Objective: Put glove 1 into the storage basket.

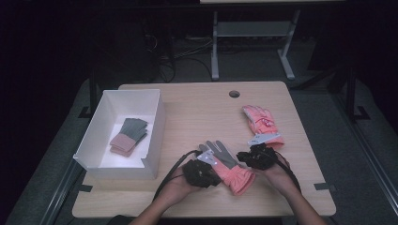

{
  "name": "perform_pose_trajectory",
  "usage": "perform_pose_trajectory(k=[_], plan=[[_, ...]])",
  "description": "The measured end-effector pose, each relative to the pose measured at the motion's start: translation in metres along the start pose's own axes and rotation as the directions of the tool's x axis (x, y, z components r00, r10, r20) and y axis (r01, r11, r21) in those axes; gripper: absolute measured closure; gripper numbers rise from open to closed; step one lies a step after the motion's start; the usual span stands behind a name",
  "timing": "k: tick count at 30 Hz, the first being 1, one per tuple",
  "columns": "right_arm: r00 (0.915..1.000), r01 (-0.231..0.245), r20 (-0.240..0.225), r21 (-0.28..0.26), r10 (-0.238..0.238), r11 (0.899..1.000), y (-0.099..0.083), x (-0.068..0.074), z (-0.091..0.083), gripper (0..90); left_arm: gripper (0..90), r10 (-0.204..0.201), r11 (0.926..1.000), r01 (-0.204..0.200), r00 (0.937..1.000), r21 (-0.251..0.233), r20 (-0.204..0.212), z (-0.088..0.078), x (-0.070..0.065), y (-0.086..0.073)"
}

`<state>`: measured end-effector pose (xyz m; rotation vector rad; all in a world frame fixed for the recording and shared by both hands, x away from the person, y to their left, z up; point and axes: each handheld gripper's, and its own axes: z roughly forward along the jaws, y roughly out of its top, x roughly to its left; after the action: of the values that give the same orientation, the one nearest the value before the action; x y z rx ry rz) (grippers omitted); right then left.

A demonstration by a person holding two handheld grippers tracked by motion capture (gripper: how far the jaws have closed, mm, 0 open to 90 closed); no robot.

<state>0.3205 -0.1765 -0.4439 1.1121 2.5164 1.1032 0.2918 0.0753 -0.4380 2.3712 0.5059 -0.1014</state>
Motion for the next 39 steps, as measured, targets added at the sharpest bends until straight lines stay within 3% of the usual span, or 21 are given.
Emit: perform_pose_trajectory(k=[3,5,9,16,18,23,29,34,38,39], plan=[[0.9997,-0.024,-0.006,-0.004,0.024,1.0,-0.001,-0.004,-0.005,73.2,62.3,-0.022,0.9995,0.021,0.9996,-0.025,-0.02,-0.012,0.003,-0.007],[0.9995,-0.03,-0.004,0.002,0.03,1.0,0.0,-0.006,-0.009,66.5,56.0,-0.008,0.9994,0.007,0.9997,-0.034,-0.023,-0.016,0.003,-0.012],[0.9992,-0.035,0.017,-0.016,0.036,0.999,0.003,-0.01,-0.021,64.1,43.3,-0.004,0.9991,0.002,0.9982,-0.043,-0.06,-0.024,0.004,-0.026],[0.9914,-0.093,0.088,-0.05,0.097,0.994,0.016,-0.037,-0.039,56.6,27.0,-0.05,0.9975,0.041,0.9873,-0.058,-0.151,-0.035,0.008,-0.045],[0.9866,-0.117,0.108,-0.058,0.122,0.991,0.021,-0.047,-0.04,55.8,22.3,-0.047,0.9976,0.037,0.9851,-0.059,-0.165,-0.036,0.008,-0.047],[0.9739,-0.149,0.166,-0.047,0.155,0.988,0.031,-0.077,-0.037,54.8,19.5,-0.054,0.9975,0.045,0.9843,-0.054,-0.168,-0.035,0.009,-0.048],[0.9551,-0.216,0.203,-0.025,0.216,0.976,0.043,-0.113,-0.031,52.5,19.2,-0.066,0.997,0.059,0.9844,-0.049,-0.163,-0.034,0.013,-0.048],[0.9466,-0.254,0.208,0.013,0.246,0.967,0.05,-0.139,-0.024,50.7,19.2,-0.06,0.9979,0.055,0.9851,-0.035,-0.161,-0.033,0.013,-0.049],[0.9468,-0.265,0.201,0.042,0.252,0.963,0.053,-0.15,-0.012,49.5,19.3,-0.056,0.9981,0.052,0.9856,-0.032,-0.16,-0.032,0.015,-0.049],[0.9435,-0.28,0.198,0.047,0.266,0.959,0.052,-0.152,-0.008,49.5,19.4,-0.058,0.9981,0.053,0.9857,-0.032,-0.159,-0.033,0.015,-0.049]])
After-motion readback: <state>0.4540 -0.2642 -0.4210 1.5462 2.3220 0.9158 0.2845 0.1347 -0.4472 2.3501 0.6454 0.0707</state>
